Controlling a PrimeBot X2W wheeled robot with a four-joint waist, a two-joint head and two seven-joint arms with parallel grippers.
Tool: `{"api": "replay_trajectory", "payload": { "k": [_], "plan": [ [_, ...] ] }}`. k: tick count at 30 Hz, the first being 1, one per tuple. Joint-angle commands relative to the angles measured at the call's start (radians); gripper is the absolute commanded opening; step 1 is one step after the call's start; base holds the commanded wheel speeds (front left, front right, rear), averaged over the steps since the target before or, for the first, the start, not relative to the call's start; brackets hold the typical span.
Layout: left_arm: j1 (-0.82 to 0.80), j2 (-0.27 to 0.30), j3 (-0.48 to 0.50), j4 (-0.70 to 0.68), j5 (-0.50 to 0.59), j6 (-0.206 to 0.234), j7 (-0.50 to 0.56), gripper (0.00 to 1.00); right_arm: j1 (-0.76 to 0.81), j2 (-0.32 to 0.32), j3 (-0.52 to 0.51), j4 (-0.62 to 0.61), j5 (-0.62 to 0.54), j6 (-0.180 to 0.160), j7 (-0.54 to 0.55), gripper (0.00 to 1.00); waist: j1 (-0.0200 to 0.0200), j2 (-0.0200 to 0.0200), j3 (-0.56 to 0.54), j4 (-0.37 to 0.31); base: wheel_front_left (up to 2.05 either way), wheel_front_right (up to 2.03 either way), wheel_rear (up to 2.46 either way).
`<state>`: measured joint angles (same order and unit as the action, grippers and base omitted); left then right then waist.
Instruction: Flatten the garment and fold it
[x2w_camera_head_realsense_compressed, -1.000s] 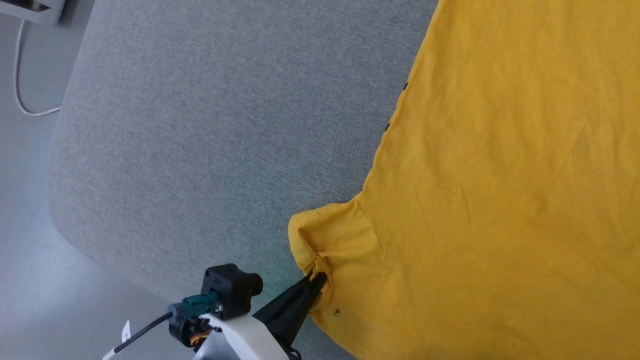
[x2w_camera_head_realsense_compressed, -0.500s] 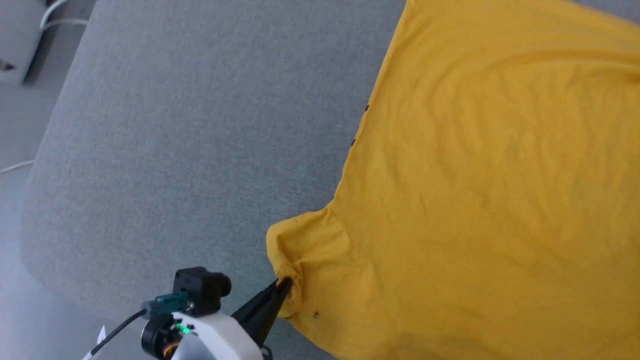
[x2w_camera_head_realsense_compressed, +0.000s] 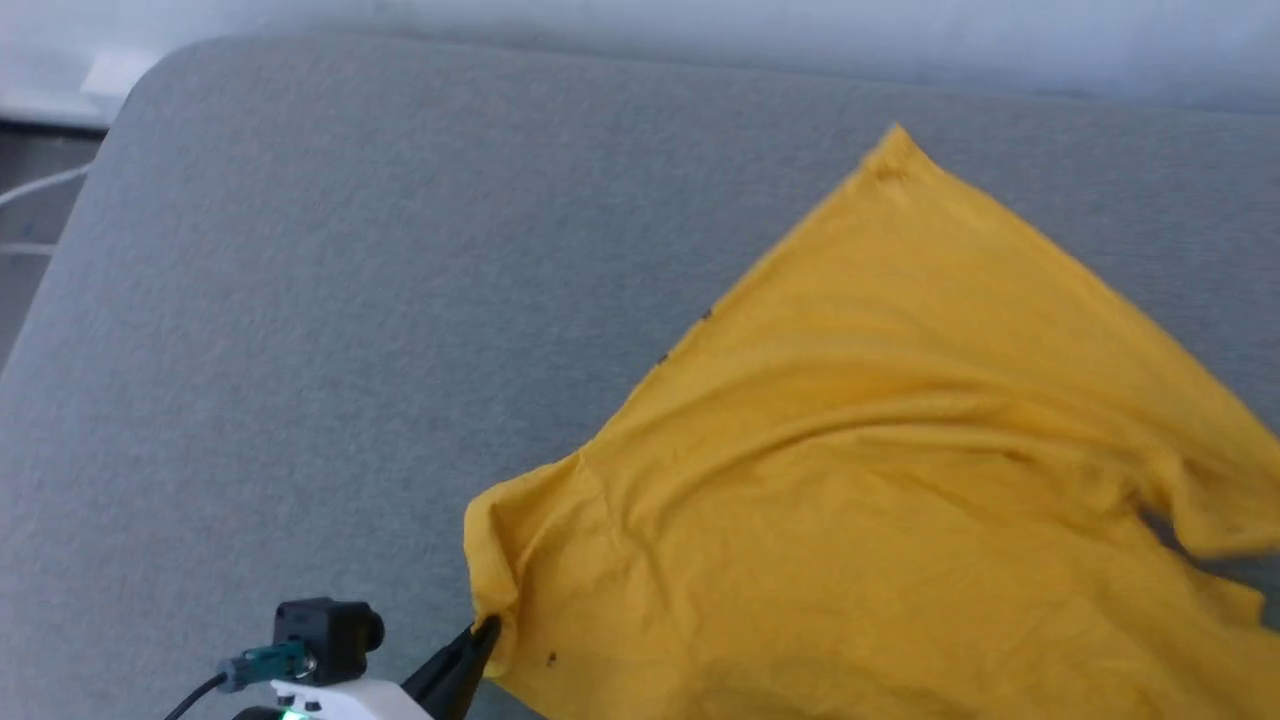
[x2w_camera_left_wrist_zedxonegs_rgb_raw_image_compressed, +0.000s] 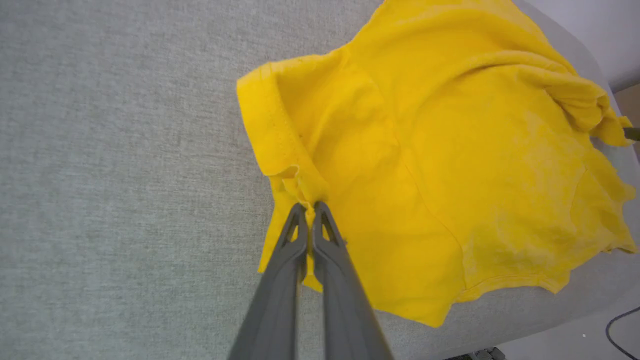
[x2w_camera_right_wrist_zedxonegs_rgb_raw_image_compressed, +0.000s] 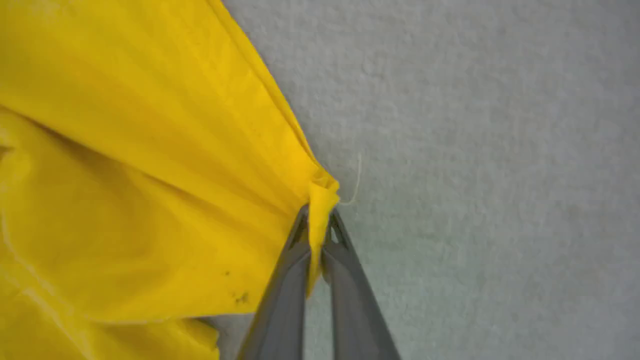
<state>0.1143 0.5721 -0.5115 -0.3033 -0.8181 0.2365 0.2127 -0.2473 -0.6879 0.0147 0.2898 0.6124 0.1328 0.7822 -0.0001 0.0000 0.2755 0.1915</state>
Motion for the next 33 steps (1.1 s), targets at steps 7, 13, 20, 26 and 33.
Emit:
{"api": "replay_trajectory", "payload": {
  "k": [7,13,20,26,33],
  "plan": [
    [0.027,0.009,0.037,0.003,-0.019,0.019,-0.028,0.0,0.347,0.13,-0.199,-0.274,0.006,-0.002,0.163,0.0,0.0001,0.0,-0.127,-0.15,0.0,0.0,0.0],
    [0.028,0.009,0.042,0.009,-0.017,0.024,-0.037,0.0,0.536,0.244,-0.288,-0.46,-0.03,-0.002,0.285,0.0,0.0001,0.0,-0.133,-0.168,0.0,0.0,0.0],
    [0.016,0.002,0.036,0.008,-0.014,0.024,-0.037,0.0,0.579,0.292,-0.289,-0.47,-0.087,-0.002,0.312,0.08,0.0001,0.0,-0.133,-0.155,0.0,0.0,0.0],
    [0.013,0.007,0.026,-0.008,-0.004,0.028,-0.028,0.0,0.485,0.266,-0.282,-0.512,-0.068,-0.002,0.311,1.0,0.0001,0.0,-0.121,-0.124,0.0,0.0,0.0],
    [-0.018,0.011,0.005,-0.06,0.042,0.046,-0.016,0.0,0.256,0.209,-0.264,-0.574,-0.01,-0.002,0.339,1.0,0.0001,0.0,-0.074,-0.065,0.0,0.0,0.0]
  ]
}}
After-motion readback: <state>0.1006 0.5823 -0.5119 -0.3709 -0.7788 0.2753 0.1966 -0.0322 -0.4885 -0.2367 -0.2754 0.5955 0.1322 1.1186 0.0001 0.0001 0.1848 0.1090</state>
